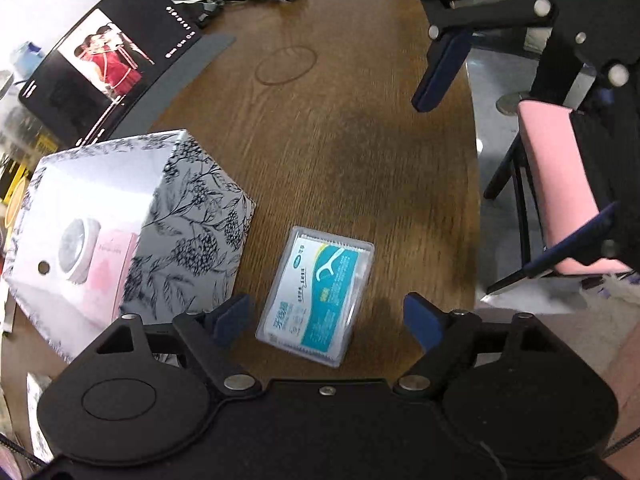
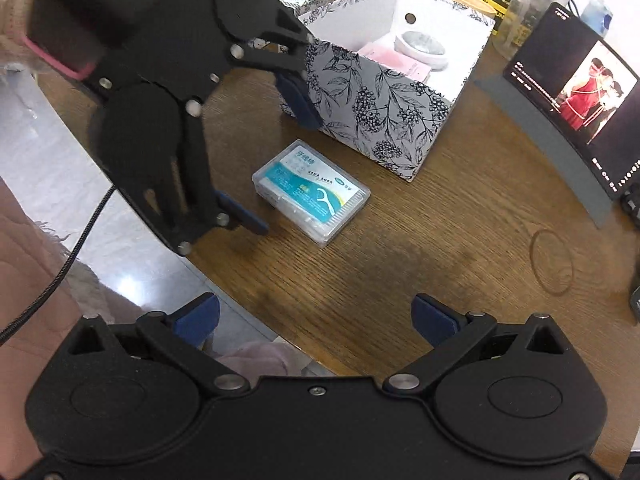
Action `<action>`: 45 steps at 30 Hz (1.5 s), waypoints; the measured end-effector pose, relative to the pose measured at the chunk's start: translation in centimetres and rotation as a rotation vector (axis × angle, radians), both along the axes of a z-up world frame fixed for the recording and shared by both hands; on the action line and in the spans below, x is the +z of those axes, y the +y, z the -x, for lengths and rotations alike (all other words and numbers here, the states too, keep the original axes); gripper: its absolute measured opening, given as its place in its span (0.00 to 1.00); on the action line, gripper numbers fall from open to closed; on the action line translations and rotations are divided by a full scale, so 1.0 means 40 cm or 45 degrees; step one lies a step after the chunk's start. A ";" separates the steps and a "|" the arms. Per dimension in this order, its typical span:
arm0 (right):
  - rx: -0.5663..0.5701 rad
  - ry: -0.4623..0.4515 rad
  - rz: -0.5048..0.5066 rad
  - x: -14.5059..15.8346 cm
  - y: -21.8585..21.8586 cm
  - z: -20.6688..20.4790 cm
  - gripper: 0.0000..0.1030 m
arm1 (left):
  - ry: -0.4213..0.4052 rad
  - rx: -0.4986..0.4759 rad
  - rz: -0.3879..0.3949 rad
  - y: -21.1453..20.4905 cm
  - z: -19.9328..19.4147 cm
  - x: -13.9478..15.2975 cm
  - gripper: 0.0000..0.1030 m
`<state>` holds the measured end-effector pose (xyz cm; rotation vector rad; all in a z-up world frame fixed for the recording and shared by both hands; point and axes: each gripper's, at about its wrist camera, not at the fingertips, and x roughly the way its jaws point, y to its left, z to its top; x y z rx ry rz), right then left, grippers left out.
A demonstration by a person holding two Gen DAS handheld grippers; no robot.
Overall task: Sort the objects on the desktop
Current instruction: 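Move the left tool toward the clear dental-floss box on the table, then close the left gripper on the dental-floss box, then carry the floss box with the left gripper down into the open floral box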
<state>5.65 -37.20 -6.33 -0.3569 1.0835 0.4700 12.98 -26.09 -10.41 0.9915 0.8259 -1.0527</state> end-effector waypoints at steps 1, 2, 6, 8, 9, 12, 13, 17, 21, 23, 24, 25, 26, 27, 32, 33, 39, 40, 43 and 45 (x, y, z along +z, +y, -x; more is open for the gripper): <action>0.000 -0.002 -0.006 0.001 -0.002 -0.002 1.00 | -0.005 -0.008 -0.006 -0.004 -0.002 -0.006 0.80; 0.000 -0.005 -0.013 0.002 -0.004 -0.004 1.00 | -0.006 -0.010 -0.009 -0.008 -0.005 -0.011 0.80; -0.006 -0.004 -0.024 -0.001 -0.012 -0.013 1.00 | -0.005 -0.018 -0.020 -0.022 -0.020 -0.030 0.80; -0.009 0.002 -0.031 -0.005 -0.015 -0.016 1.00 | 0.000 -0.021 -0.028 -0.027 -0.024 -0.040 0.80; -0.010 0.005 -0.035 -0.007 -0.016 -0.017 1.00 | 0.001 -0.024 -0.031 -0.029 -0.024 -0.044 0.80; -0.011 0.012 -0.047 -0.012 -0.019 -0.018 1.00 | -0.005 -0.029 -0.050 -0.036 -0.028 -0.061 0.80; -0.011 0.014 -0.050 -0.014 -0.019 -0.019 1.00 | -0.002 -0.029 -0.056 -0.038 -0.031 -0.067 0.81; -0.018 0.021 -0.060 -0.017 -0.024 -0.020 1.00 | 0.052 -0.007 -0.046 -0.041 -0.046 -0.069 0.80; -0.024 0.022 -0.063 -0.016 -0.026 -0.016 1.00 | 0.142 0.043 -0.035 -0.043 -0.064 -0.070 0.79; -0.029 0.022 -0.065 -0.015 -0.028 -0.014 1.00 | 0.201 0.074 -0.027 -0.041 -0.074 -0.070 0.76; -0.032 0.022 -0.067 -0.014 -0.030 -0.013 1.00 | 0.224 0.086 -0.023 -0.039 -0.077 -0.070 0.74; -0.039 0.026 -0.077 -0.013 -0.033 -0.013 1.00 | 0.242 0.090 -0.021 -0.040 -0.080 -0.070 0.70; -0.048 0.028 -0.090 -0.011 -0.036 -0.012 1.00 | 0.259 0.098 -0.022 -0.039 -0.081 -0.068 0.68; -0.057 0.030 -0.101 -0.009 -0.039 -0.011 1.00 | 0.274 0.102 -0.025 -0.039 -0.082 -0.068 0.63; -0.063 0.010 -0.104 0.001 -0.038 -0.003 1.00 | 0.294 0.102 -0.035 -0.040 -0.064 -0.066 0.55; -0.061 0.006 -0.102 0.001 -0.036 -0.002 1.00 | 0.291 0.106 -0.035 -0.039 -0.060 -0.065 0.55; -0.064 -0.018 -0.089 0.010 -0.025 0.013 1.00 | 0.250 0.092 -0.026 -0.027 -0.034 -0.047 0.55; -0.067 -0.022 -0.086 0.012 -0.024 0.016 1.00 | 0.248 0.089 -0.015 -0.023 -0.030 -0.039 0.55; -0.082 -0.038 -0.088 0.026 -0.023 0.019 1.00 | 0.231 0.087 0.023 -0.008 -0.020 -0.002 0.55; -0.096 -0.050 -0.101 0.038 -0.023 0.017 1.00 | 0.218 0.088 0.051 0.003 -0.014 0.026 0.55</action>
